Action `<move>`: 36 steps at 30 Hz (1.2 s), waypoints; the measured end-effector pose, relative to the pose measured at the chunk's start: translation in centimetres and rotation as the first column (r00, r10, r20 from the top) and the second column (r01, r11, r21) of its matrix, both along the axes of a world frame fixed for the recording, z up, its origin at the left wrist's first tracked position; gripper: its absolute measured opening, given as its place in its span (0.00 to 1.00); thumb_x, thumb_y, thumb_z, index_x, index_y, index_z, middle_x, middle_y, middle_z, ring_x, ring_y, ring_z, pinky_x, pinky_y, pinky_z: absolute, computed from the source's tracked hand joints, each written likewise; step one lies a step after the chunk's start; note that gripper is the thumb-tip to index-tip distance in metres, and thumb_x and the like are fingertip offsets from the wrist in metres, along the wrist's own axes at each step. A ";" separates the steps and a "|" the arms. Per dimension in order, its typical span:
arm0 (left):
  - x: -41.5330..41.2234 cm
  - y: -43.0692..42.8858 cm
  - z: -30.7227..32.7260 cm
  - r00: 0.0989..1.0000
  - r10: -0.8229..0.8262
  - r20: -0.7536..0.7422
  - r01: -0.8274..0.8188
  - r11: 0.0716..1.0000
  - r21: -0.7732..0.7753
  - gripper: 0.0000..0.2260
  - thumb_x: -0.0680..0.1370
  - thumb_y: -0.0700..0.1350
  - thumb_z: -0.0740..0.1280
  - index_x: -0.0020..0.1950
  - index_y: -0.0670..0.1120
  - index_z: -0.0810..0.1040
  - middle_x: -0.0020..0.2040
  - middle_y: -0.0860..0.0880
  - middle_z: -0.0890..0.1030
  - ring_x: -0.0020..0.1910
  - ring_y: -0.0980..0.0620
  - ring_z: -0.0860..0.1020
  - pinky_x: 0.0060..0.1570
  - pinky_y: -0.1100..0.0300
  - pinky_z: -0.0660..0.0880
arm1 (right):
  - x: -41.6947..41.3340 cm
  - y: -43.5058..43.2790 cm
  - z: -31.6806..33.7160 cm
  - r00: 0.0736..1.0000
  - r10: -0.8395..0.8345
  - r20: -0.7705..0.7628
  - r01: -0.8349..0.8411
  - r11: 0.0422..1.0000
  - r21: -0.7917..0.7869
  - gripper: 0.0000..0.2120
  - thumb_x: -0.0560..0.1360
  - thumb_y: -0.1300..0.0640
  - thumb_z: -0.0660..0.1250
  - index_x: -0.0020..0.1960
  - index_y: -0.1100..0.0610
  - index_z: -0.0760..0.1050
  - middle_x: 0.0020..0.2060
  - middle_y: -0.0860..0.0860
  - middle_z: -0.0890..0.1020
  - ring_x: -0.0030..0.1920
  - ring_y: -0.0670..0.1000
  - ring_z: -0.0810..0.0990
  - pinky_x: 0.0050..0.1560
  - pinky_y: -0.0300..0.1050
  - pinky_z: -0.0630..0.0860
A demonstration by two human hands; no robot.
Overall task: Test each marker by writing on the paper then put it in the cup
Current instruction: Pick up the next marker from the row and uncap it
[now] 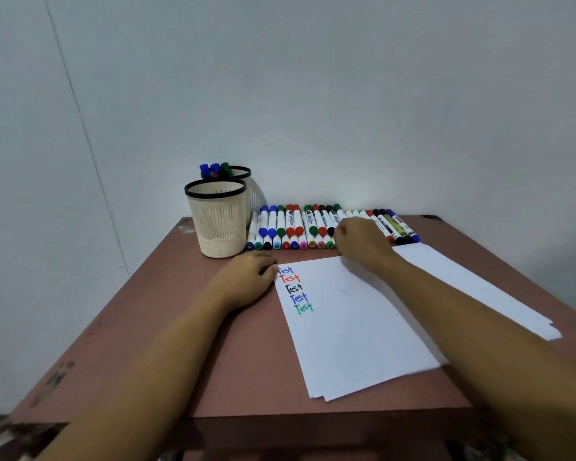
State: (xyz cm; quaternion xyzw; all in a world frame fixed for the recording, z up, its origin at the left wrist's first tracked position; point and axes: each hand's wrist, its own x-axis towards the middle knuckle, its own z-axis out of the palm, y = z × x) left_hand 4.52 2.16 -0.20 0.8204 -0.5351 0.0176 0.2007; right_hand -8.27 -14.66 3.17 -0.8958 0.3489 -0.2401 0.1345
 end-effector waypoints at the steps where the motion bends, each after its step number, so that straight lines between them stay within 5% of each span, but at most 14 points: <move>1: 0.0 0.0 0.0 1.000 -0.001 -0.001 0.001 1.000 -0.001 0.18 0.82 0.48 0.55 0.69 0.46 0.70 0.71 0.49 0.68 0.70 0.53 0.65 0.67 0.62 0.59 | 0.4 -1.1 0.1 0.998 -0.061 0.021 0.061 0.998 0.012 0.11 0.78 0.63 0.55 0.40 0.62 0.73 0.40 0.57 0.78 0.43 0.57 0.75 0.36 0.42 0.64; 4: 0.2 -0.1 -0.2 1.000 -0.001 -0.003 0.001 1.000 -0.006 0.18 0.82 0.49 0.55 0.70 0.46 0.70 0.71 0.49 0.68 0.70 0.54 0.64 0.67 0.62 0.59 | 1.4 -3.5 -0.4 0.975 -0.217 0.042 0.214 0.975 0.064 0.10 0.78 0.63 0.55 0.43 0.62 0.73 0.54 0.62 0.78 0.55 0.61 0.76 0.44 0.47 0.69; 6: 0.3 -0.1 -0.3 1.000 -0.003 0.001 0.003 1.000 -0.003 0.18 0.82 0.49 0.55 0.70 0.46 0.69 0.71 0.49 0.68 0.70 0.54 0.64 0.67 0.62 0.59 | 1.9 -4.0 -0.9 0.961 -0.277 0.007 0.276 0.957 0.085 0.13 0.79 0.59 0.54 0.55 0.64 0.74 0.61 0.62 0.73 0.61 0.62 0.71 0.55 0.51 0.70; 11: 0.3 -0.2 -0.2 1.000 -0.011 0.010 0.011 1.000 -0.011 0.18 0.81 0.48 0.55 0.70 0.46 0.70 0.71 0.49 0.69 0.69 0.54 0.65 0.66 0.64 0.59 | 3.0 -4.0 -1.3 0.952 -0.301 -0.051 0.303 0.952 0.045 0.15 0.80 0.56 0.55 0.61 0.63 0.71 0.65 0.60 0.69 0.64 0.62 0.68 0.60 0.53 0.68; 15: 0.3 -0.2 -0.2 1.000 -0.011 0.012 0.011 1.000 -0.018 0.17 0.81 0.48 0.55 0.68 0.45 0.71 0.70 0.49 0.70 0.68 0.54 0.67 0.64 0.64 0.60 | 3.2 -4.2 -1.0 0.948 -0.317 -0.016 0.317 0.947 0.044 0.12 0.78 0.61 0.58 0.58 0.64 0.73 0.60 0.61 0.74 0.62 0.61 0.71 0.55 0.51 0.71; 20: 0.1 0.0 -0.1 1.000 -0.006 -0.015 0.005 0.998 -0.062 0.16 0.82 0.48 0.55 0.66 0.46 0.73 0.66 0.48 0.74 0.64 0.53 0.70 0.59 0.66 0.62 | 2.2 -3.3 0.0 0.921 -0.301 0.248 0.254 0.945 0.204 0.12 0.79 0.63 0.55 0.61 0.68 0.67 0.55 0.63 0.77 0.54 0.62 0.76 0.42 0.47 0.66; 27: -0.5 0.5 0.1 1.000 -0.006 -0.026 0.000 0.976 -0.218 0.17 0.81 0.46 0.57 0.70 0.45 0.69 0.67 0.46 0.70 0.65 0.51 0.68 0.58 0.67 0.60 | -1.0 1.3 1.6 0.842 -0.151 0.518 -0.032 0.944 0.328 0.09 0.78 0.60 0.57 0.54 0.62 0.73 0.42 0.54 0.76 0.33 0.48 0.71 0.29 0.39 0.65; 32: -1.2 1.1 0.1 0.992 -0.072 0.107 0.105 0.932 -0.347 0.22 0.78 0.46 0.65 0.70 0.42 0.67 0.66 0.42 0.69 0.65 0.46 0.69 0.65 0.58 0.65 | -3.4 5.3 1.2 0.821 -0.104 0.562 -0.187 0.880 0.437 0.06 0.77 0.60 0.59 0.44 0.57 0.74 0.39 0.53 0.78 0.34 0.48 0.71 0.31 0.39 0.66; 36: -1.8 1.1 0.0 0.956 -0.088 0.279 0.184 0.923 -0.338 0.24 0.73 0.50 0.65 0.65 0.39 0.73 0.59 0.40 0.75 0.56 0.43 0.75 0.56 0.51 0.72 | -4.3 7.4 -0.1 0.791 -0.126 0.599 -0.265 0.811 0.521 0.09 0.77 0.60 0.60 0.39 0.55 0.73 0.33 0.51 0.76 0.34 0.49 0.71 0.35 0.43 0.68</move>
